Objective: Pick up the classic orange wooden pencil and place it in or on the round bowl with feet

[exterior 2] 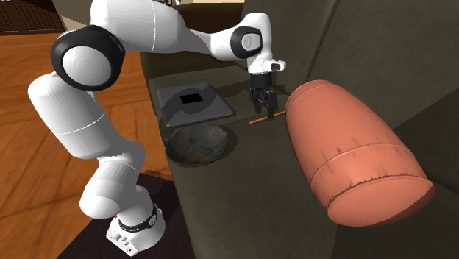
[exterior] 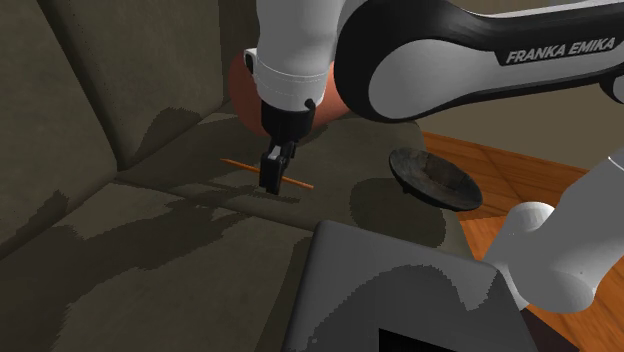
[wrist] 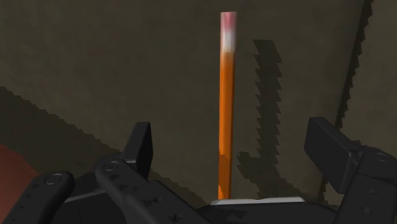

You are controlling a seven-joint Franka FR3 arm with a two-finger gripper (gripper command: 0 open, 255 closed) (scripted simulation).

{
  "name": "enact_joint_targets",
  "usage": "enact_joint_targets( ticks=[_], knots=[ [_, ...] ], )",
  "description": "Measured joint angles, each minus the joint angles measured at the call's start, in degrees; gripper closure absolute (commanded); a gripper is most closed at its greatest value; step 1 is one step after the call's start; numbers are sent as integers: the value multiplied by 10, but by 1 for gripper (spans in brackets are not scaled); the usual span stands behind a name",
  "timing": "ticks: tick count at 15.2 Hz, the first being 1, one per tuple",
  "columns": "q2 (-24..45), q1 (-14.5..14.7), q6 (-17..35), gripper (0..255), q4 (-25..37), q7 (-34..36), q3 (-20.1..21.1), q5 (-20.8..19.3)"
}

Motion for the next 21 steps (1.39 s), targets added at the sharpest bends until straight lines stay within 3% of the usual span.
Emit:
enact_joint_targets(
  ticks=[3,4,14,21],
  knots=[
    [0,0,1,0,0,0,0,0],
    [0,0,1,255,0,0,0,0],
    [0,0,1,255,0,0,0,0],
    [1,0,-45,255,46,-9,0,1]
  ],
)
